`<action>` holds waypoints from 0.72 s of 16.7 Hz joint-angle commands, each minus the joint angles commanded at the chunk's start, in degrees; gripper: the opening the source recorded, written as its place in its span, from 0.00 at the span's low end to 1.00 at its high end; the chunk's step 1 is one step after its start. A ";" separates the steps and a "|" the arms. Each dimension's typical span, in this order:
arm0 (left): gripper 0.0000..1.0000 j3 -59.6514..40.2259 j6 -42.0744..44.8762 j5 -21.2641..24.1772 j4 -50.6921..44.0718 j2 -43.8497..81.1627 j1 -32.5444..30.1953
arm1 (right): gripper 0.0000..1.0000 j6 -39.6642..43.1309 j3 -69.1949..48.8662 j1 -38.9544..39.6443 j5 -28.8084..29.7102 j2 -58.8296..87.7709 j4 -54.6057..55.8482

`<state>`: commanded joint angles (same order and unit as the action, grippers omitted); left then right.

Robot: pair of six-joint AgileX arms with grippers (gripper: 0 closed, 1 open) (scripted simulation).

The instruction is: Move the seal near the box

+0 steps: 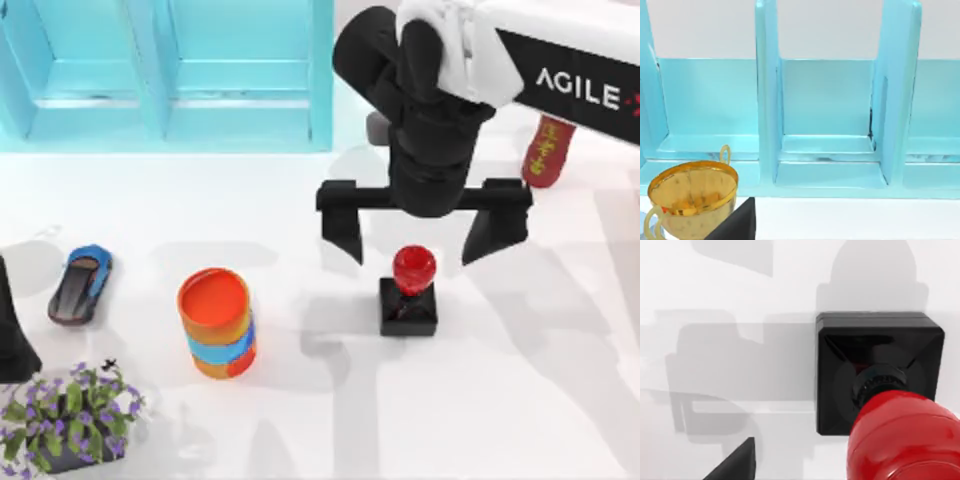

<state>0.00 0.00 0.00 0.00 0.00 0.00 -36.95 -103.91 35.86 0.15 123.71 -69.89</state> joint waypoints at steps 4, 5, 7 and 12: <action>1.00 0.00 0.00 0.00 0.00 0.00 0.00 | 1.00 -0.20 7.70 0.20 0.01 0.99 8.45; 1.00 0.00 0.00 0.00 0.00 0.00 0.00 | 1.00 -0.22 8.30 0.21 0.01 1.08 9.08; 1.00 0.00 0.00 0.00 0.00 0.00 0.00 | 1.00 -0.22 8.38 0.21 0.01 1.09 9.17; 1.00 0.00 0.00 0.00 0.00 0.00 0.00 | 0.77 -0.22 8.38 0.21 0.01 1.09 9.17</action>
<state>0.00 0.00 0.00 0.00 0.00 0.00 -37.17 -95.53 36.08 0.16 124.80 -60.72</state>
